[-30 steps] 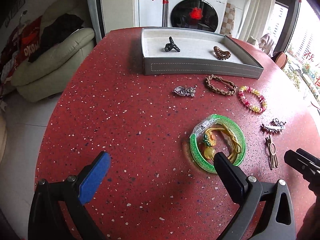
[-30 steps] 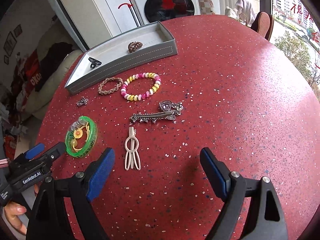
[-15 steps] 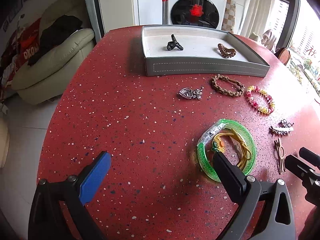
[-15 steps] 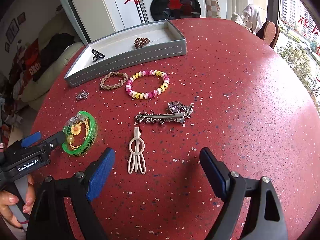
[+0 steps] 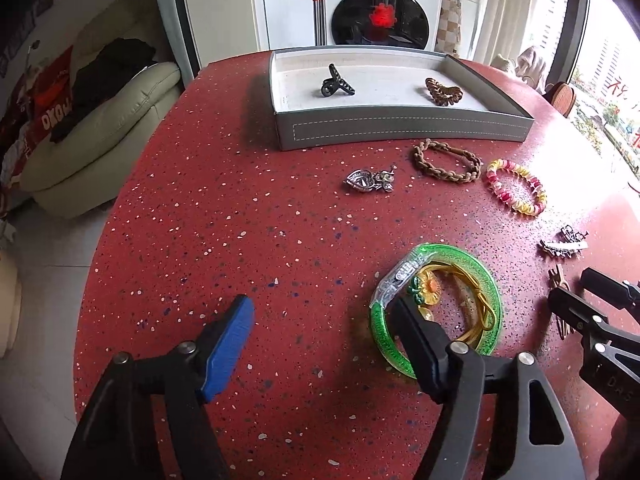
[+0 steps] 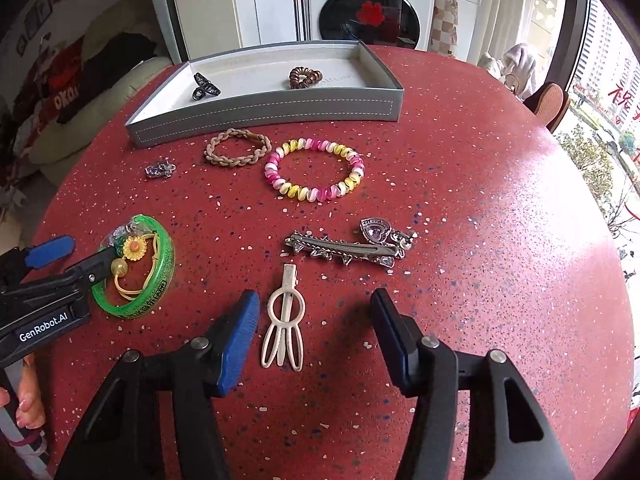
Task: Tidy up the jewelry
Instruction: 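Grasp the green bangle with the left gripper while the right gripper grasps the cream hair clip, then lower the bangle and cream clip into the grey tray and open both grippers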
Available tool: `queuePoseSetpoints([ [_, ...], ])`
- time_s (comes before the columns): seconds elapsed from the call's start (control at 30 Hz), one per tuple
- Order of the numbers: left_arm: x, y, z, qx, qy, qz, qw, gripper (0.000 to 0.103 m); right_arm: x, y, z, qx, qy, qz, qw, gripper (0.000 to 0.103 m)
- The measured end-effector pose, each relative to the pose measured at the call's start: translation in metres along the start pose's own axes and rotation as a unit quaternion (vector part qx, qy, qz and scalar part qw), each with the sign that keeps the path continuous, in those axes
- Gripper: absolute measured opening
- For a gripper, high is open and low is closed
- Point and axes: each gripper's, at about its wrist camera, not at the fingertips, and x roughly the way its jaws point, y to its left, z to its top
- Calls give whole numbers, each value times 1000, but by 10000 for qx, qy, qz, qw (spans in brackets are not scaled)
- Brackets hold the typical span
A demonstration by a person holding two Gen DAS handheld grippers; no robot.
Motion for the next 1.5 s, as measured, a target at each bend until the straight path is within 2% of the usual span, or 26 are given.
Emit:
queuePoseSetpoints([
  [0.03, -1, -2, 0, 37, -2, -74, 10000, 70, 0, 1, 0, -35, -16, -13, 10000, 54],
  [0.07, -2, -4, 0, 74, 5, -146, 9999, 65, -1, 2, 0, -41, -18, -7, 10000, 49],
  [0.1, -3, -7, 0, 144, -14, -141, 9998, 50, -1, 2, 0, -43, -23, 8, 10000, 41],
  [0.13, -4, -10, 0, 220, -29, -156, 9996, 32, -2, 2, 0, -50, -31, 4, 10000, 38],
  [0.17, -4, -12, 0, 273, -29, -147, 9995, 28, -2, 2, 0, -52, -36, 5, 10000, 33],
  [0.2, -5, -12, 0, 288, -39, -153, 9995, 28, -2, 3, 1, -48, -46, 6, 10000, 23],
  [0.23, -5, -11, 0, 258, -45, -221, 9994, 28, -2, 3, 1, -49, -62, -8, 10000, 21],
  [0.37, -11, -1, -1, -43, -113, -574, 9983, 28, -5, -2, 0, 93, -142, 69, 9998, 21],
  [0.53, -20, 7, 1, -221, -219, -746, 9967, 28, -16, -10, 1, 277, -286, 353, 9986, 21],
  [1.07, -54, 6, 35, -203, -707, -832, 9938, 28, -43, -28, 29, 573, -612, 752, 9936, 21],
  [1.5, -49, 12, 74, -205, -860, -792, 9929, 28, -42, -38, 67, 664, -701, 888, 9914, 21],
])
